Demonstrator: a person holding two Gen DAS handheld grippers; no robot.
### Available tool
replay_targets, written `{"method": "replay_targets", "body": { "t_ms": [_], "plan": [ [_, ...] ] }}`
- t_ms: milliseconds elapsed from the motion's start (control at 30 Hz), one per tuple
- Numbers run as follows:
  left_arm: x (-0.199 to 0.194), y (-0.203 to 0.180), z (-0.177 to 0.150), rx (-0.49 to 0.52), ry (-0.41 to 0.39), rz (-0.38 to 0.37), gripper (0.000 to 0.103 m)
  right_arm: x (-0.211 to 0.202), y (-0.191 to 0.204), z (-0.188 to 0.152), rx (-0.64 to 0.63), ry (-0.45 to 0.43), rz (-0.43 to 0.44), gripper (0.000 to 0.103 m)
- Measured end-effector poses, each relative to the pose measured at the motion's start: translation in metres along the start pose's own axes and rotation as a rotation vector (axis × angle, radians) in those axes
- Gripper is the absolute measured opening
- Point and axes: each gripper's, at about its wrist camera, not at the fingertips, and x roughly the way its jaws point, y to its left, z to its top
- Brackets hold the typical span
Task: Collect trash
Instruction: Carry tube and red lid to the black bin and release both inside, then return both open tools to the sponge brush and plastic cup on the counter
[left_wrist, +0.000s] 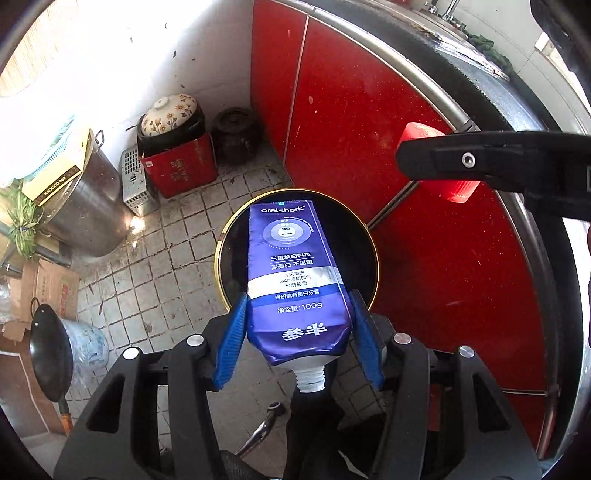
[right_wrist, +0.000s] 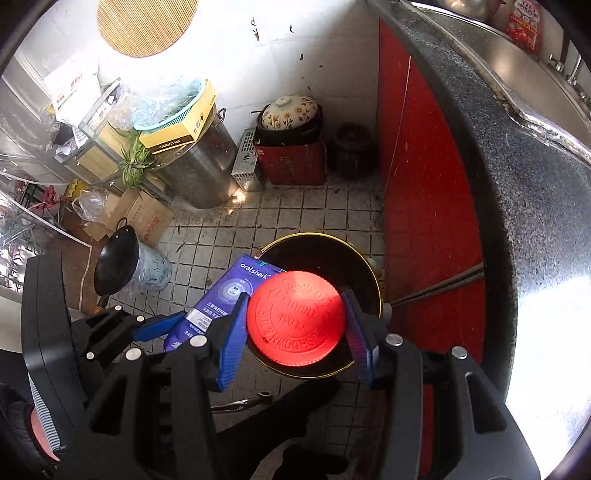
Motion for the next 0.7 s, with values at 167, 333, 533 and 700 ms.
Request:
{"method": "replay_targets", "body": {
  "t_ms": [167,333,533,700],
  "plan": [
    [0.003,0.006,0.006,-0.037,-0.008,0.006,0.087,-0.005,-0.002,0.007,0.011,-0.021,0.0,0.078],
    [-0.005,0.004,0.005,-0.024,-0.015,0.018,0.087,-0.023,-0.006,0.006,0.008,-0.05,-0.005,0.079],
    [-0.027,-0.006,0.006,-0.009,-0.041,0.03,0.087,-0.06,-0.01,-0.005,0.02,-0.108,-0.015,0.08],
    [-0.061,-0.039,0.016,0.075,-0.106,0.042,0.088,-0.119,-0.025,-0.03,0.072,-0.205,-0.058,0.084]
  ]
}}
